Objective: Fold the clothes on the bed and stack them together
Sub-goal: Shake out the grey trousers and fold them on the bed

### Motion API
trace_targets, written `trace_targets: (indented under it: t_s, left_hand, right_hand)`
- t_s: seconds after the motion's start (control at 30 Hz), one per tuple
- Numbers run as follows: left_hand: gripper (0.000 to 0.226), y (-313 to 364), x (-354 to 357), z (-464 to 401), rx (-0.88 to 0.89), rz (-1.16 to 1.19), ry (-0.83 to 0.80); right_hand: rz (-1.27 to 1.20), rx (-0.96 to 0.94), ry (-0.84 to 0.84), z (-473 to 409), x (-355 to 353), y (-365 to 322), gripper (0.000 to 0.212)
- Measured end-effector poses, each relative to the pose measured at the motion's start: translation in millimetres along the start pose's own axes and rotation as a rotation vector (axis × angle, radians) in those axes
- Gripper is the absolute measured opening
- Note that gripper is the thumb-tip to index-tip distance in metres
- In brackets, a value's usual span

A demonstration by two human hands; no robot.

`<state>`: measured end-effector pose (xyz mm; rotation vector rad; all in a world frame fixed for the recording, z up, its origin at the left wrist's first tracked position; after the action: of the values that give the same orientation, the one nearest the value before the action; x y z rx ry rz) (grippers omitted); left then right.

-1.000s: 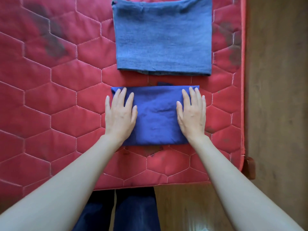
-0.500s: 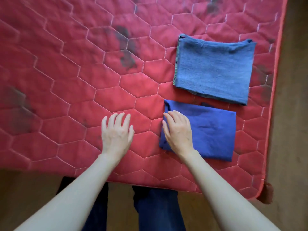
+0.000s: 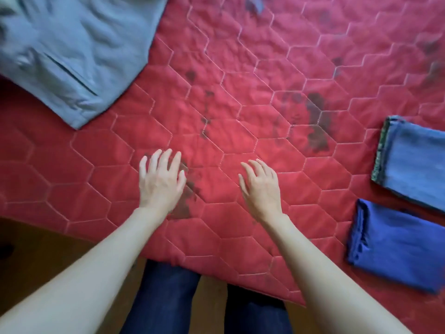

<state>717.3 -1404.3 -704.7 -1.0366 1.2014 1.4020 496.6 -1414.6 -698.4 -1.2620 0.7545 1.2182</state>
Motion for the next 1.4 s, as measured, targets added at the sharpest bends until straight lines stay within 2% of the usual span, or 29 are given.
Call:
trace_targets:
  t_s: [0.13,0.3,0.47,0.6,0.7,0.8,0.93,1.07,1.13,1.23,1.3,1.4]
  left_hand:
    - [0.044,-94.7,-26.1,-33.2,-0.068,-0.023,0.024]
    - [0.050,-179.3,-49.9,-71.1,-0.106,-0.038,0.062]
    - [0.064,-244.8,-41.6,-103.6,-0.101,-0.055,-0.032]
    - [0.058,-280.5,-25.3,-112.9,0.026,-0.128,-0.047]
    - [0.064,-296.3,-9.9,-108.5,0.182,-0.195,-0.106]
    - [0.070,-306.7,-0.1,-103.3,0.266,-0.243,-0.149]
    - [0.065,-312.5,5.9,-102.5,0.236,-0.261,-0.113]
    - [0.068,-309.6,9.8,-104.4,0.168,-0.192,-0.105]
    - [0.074,-310.0,11.8,-105.1,0.123,-0.154,-0.124]
    - [0.082,-308.4,-0.7,-108.3,0.064,-0.091,-0.100]
    - [0.081,-305.4,-23.5,-113.8,-0.005,0.018,-0.020]
    - [0.071,-298.6,-73.9,-119.9,-0.121,0.211,0.151]
  right_hand:
    - [-0.011,-0.077,-0.033,-72.7,9.9,-90.5,0.034]
    - [0.012,-0.224,-0.017,-154.8,10.4,-190.3,0.038]
    - [0.043,-0.340,-0.106,-211.3,38.2,-257.1,0.050]
    - [0.073,-0.391,-0.203,-223.9,84.8,-292.3,0.060]
    - [0.084,-0.477,-0.277,-215.3,118.9,-318.8,0.069]
    - [0.207,-0.616,-0.317,-202.0,144.0,-341.1,0.075]
    - [0.277,-0.751,-0.197,-200.9,144.9,-365.0,0.062]
    - [0.278,-0.929,0.085,-204.1,123.1,-389.8,0.023]
    - [0.285,-0.954,0.082,-207.8,117.1,-395.1,0.010]
    - [0.178,-0.794,-0.162,-223.4,110.8,-386.0,0.019]
    - [-0.026,-0.666,-0.158,-230.6,79.7,-373.2,0.021]
    - [-0.296,-0.606,-0.052,-227.6,7.6,-361.4,0.014]
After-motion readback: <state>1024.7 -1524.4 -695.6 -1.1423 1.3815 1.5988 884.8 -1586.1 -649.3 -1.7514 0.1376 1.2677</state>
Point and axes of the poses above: each hand's wrist, its own z-axis away from the middle knuckle, its own x-axis out of the palm, y = z × x, the point moved 9 cm from there along -z, towards the middle knuckle, and after that the axes turned 5 degrees about -y, right-handed, at the moved point
